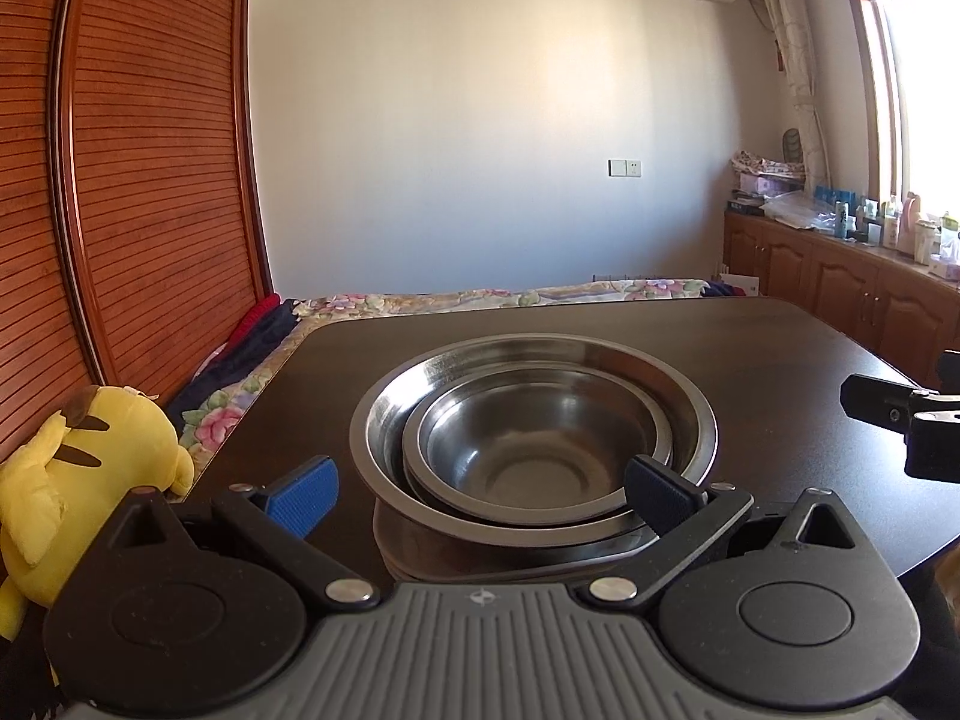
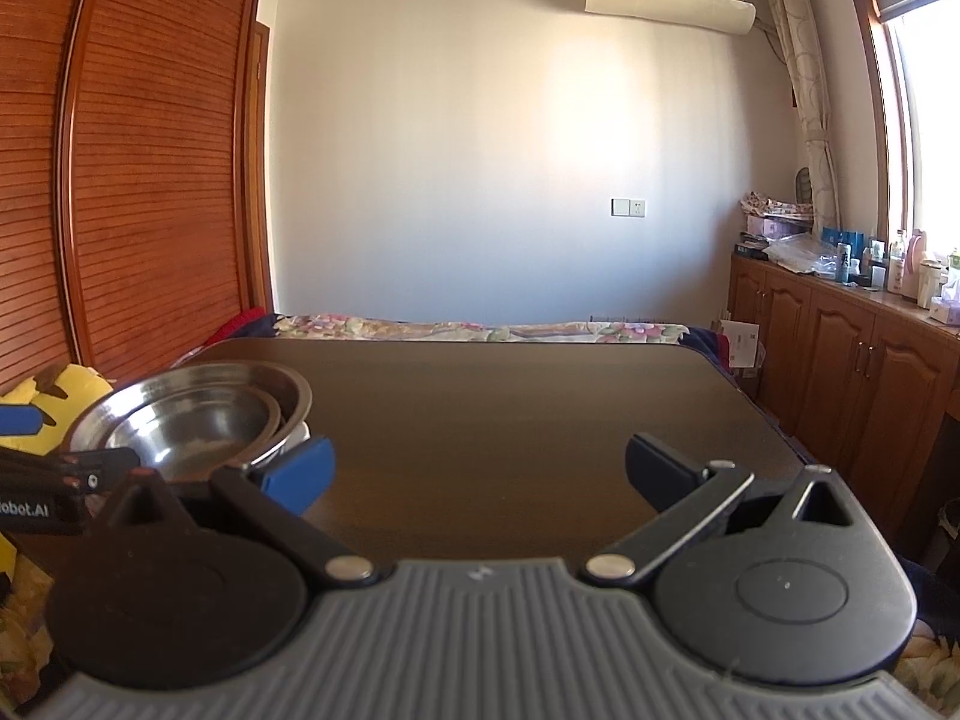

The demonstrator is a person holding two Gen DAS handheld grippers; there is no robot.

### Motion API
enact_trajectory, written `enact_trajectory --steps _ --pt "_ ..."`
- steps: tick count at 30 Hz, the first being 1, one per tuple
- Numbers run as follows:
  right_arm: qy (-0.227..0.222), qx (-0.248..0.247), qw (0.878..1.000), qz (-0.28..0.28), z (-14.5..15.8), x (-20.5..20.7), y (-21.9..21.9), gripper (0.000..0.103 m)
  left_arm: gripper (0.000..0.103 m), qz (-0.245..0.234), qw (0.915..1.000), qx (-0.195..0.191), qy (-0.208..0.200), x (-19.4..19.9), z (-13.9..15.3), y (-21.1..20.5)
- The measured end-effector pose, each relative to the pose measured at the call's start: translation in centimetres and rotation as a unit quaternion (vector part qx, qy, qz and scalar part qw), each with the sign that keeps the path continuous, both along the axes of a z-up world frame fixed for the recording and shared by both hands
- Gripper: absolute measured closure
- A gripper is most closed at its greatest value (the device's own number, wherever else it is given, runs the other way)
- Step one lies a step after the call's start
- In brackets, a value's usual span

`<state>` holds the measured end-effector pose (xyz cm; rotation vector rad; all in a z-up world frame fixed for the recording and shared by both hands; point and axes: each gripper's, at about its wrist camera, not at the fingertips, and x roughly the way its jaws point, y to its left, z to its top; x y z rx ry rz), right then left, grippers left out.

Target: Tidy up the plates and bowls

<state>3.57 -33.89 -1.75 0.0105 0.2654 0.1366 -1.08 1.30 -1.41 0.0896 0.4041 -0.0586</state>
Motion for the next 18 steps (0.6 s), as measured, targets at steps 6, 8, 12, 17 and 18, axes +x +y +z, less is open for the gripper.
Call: enact_trajectory --steps 6,8,12,17,18 --pt "0.002 -0.001 1.0 0.0 -0.2 0.12 -0.08 0.0 0.0 0.0 1.0 -0.001 -0.003 -0.17 0.18 0.06" --pt "0.002 0.0 1.0 0.0 -0.2 0.13 -0.15 0.0 0.0 0.0 1.0 -0.001 -0.002 -0.14 0.18 0.06" --pt "0.002 0.001 1.0 -0.001 -0.21 0.13 -0.23 0.0 0.0 0.0 1.0 0.0 -0.002 -0.15 0.19 0.04" --pt "0.002 0.002 1.0 -0.001 -0.22 0.16 -0.23 0.0 0.0 0.0 1.0 0.0 -0.002 -0.17 0.18 0.04" --pt "0.003 0.002 1.0 -0.001 -0.22 0.17 -0.24 0.0 0.0 0.0 1.0 0.0 -0.003 -0.17 0.18 0.04"
